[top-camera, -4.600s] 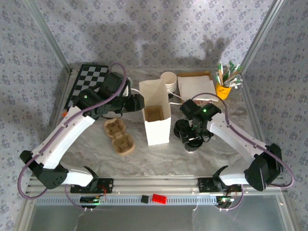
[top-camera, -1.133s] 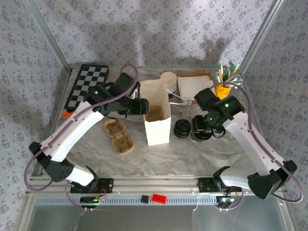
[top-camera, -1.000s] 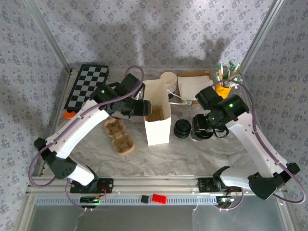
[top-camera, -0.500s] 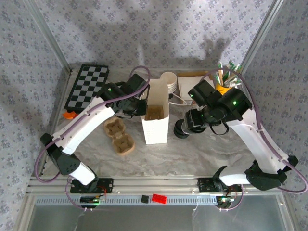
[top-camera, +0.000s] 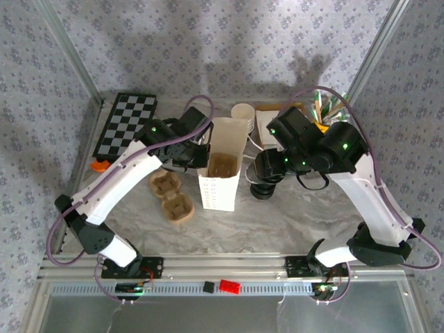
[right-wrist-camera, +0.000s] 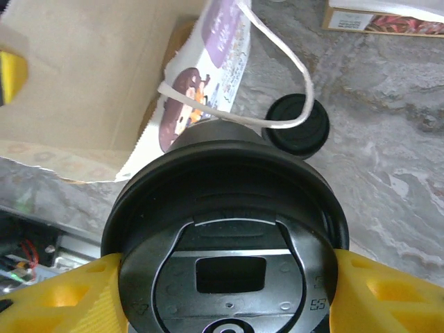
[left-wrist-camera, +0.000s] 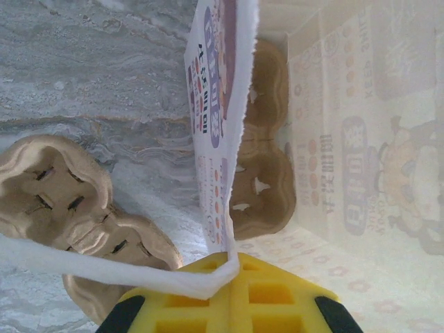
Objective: Pack the takeout coffee
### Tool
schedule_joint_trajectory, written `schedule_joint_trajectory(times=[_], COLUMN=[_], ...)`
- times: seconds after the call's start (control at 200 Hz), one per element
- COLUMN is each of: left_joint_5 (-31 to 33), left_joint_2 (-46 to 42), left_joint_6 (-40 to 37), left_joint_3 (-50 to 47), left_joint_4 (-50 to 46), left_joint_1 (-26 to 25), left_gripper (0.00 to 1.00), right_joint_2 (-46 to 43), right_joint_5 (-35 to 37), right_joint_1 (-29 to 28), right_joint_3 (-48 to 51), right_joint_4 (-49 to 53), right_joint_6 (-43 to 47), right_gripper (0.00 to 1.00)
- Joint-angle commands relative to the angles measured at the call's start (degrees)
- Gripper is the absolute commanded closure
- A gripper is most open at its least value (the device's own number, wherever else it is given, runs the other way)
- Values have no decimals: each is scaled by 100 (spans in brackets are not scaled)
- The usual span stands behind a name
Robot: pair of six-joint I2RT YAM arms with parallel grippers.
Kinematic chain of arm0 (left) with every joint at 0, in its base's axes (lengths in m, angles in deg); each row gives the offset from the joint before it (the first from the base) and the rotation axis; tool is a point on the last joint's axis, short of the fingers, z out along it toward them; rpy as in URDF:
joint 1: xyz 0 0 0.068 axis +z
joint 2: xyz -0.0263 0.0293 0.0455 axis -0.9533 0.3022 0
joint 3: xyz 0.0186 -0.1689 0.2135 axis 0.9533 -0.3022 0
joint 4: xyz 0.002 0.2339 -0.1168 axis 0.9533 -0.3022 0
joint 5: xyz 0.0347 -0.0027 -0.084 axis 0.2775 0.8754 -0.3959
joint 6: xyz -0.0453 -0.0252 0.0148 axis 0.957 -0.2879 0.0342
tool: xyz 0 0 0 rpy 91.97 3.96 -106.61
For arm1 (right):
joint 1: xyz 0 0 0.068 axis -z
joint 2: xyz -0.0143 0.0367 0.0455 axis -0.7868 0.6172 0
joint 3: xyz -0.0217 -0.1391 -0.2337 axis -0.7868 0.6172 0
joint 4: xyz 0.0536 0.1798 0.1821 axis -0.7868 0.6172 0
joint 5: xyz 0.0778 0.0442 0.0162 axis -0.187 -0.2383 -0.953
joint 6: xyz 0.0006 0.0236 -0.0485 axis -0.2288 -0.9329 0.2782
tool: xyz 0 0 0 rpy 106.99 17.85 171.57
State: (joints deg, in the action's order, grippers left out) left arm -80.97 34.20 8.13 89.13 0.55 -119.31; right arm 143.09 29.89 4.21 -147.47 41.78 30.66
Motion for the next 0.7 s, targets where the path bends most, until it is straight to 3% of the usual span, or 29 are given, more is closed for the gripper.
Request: schedule_joint_trajectory(times=[0.0,0.695], left_joint_5=[67,49], left_joint_2=[-222,-261], left_joint_6=[92,638], left_joint_3=[88,72], left_joint_4=[-65,187], left_joint_1=[-3,-189], left_gripper=[100,100], right_joint_2=[36,694], right_joint_5=[-264,-962], right_joint_1=[-36,327], right_joint_3=[-366,-1773], right_joint_4=[1093,1105], right_joint_6=[-89,-473], right_gripper=[38,43])
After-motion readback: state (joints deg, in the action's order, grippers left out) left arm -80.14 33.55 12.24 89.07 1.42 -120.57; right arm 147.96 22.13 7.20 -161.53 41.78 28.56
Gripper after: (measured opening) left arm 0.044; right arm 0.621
